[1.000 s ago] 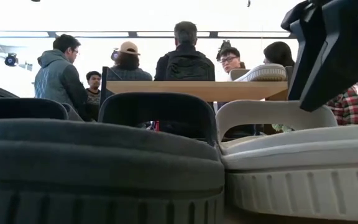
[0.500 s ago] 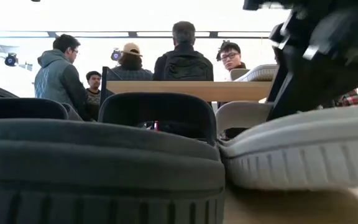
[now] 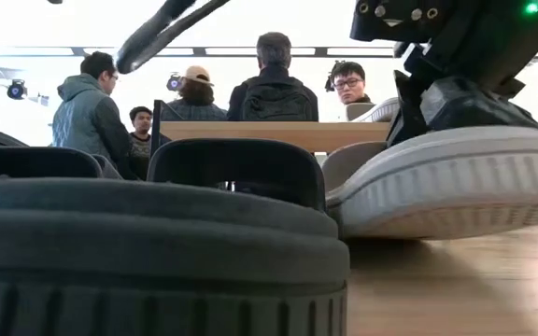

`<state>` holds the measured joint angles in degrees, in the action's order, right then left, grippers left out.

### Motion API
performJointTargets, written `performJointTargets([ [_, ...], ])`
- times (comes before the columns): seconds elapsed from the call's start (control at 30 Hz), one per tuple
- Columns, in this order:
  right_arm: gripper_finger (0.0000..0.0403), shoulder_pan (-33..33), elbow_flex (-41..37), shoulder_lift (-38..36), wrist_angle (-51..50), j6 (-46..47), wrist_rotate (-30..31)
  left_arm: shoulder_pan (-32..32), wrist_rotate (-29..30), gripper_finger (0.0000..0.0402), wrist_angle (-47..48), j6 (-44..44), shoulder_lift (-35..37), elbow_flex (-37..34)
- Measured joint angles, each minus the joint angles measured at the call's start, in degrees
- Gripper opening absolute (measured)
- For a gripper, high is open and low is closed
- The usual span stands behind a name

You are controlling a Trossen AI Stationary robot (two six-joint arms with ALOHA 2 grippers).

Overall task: Pick and place slides into the shelf
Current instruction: Put the gray slide on the shelf

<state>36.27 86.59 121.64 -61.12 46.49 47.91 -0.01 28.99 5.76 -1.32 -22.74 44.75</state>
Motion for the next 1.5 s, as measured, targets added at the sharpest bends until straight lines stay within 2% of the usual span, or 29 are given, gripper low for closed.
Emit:
performJointTargets([
  [0.27,0.0011,-0.88,0.21,-1.74,-0.51,0.42,1.57,0.0,0.01,0.0,-0.05,0.0,-2.73,0.0],
  [0.57,0.001,-1.47,0.19,-14.23,-1.02,-0.48,7.35,0.01,-0.02,0.0,-0.26,0.0,-4.75,0.02],
  [0.73,0.0009,-4.68,0.19,-21.66,-0.13,-10.83,8.46,0.0,-0.06,0.0,-0.31,0.02,-4.27,0.02],
  [0.9,0.0011,-10.38,0.19,-26.85,4.98,-24.54,8.72,0.0,-0.06,0.0,-0.26,0.17,-3.45,0.02],
  [1.13,0.0012,-23.06,0.19,-31.59,9.67,-38.84,2.21,0.0,-0.04,0.0,-0.11,0.21,-2.82,0.02],
  [1.3,0.0012,-32.39,0.19,-31.5,13.46,-51.02,-7.13,0.0,-0.03,0.0,-0.08,0.24,-2.99,0.0],
  [1.5,0.0012,-40.0,0.16,-30.67,16.77,-60.18,-12.67,0.0,-0.02,0.0,0.01,0.26,-2.99,0.0],
])
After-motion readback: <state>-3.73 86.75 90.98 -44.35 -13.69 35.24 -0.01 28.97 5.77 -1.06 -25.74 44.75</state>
